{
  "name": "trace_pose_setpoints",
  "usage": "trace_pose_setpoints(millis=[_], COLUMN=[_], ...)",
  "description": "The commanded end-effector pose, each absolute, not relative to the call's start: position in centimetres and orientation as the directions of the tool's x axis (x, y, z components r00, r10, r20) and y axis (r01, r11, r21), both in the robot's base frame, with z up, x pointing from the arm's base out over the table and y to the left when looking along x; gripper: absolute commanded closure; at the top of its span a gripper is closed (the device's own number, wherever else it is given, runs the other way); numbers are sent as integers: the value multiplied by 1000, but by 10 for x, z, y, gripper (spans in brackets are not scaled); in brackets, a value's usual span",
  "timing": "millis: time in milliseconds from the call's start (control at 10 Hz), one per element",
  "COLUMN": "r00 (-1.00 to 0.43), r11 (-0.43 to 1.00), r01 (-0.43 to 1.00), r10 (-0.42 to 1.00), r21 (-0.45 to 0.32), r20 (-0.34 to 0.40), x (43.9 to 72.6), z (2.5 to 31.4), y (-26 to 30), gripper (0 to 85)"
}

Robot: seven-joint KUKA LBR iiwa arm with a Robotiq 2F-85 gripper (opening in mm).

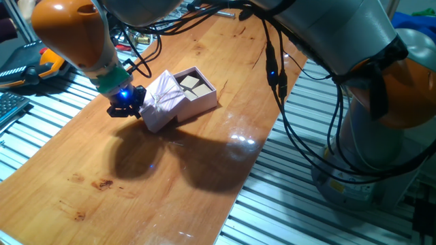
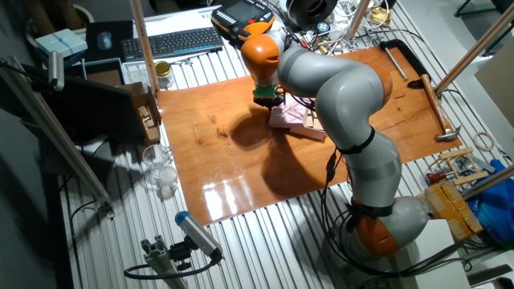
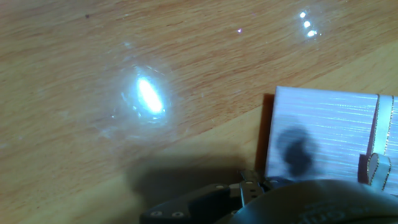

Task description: Slide the outer casing onto the gift box

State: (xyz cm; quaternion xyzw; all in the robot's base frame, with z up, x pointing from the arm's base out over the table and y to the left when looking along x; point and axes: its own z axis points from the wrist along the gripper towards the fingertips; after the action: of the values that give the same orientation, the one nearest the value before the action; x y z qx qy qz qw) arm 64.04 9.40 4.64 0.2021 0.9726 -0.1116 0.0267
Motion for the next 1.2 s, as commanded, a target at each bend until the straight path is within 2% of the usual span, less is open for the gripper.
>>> trace_pose_setpoints(millis=[0,1100], r00=[-917,-926], r11=[893,895], r01=[400,378], r10=[387,369], r21=[-208,-236], r20=[-98,-83], x=[641,630], z=[45,48], y=[94,81], gripper=[850,850])
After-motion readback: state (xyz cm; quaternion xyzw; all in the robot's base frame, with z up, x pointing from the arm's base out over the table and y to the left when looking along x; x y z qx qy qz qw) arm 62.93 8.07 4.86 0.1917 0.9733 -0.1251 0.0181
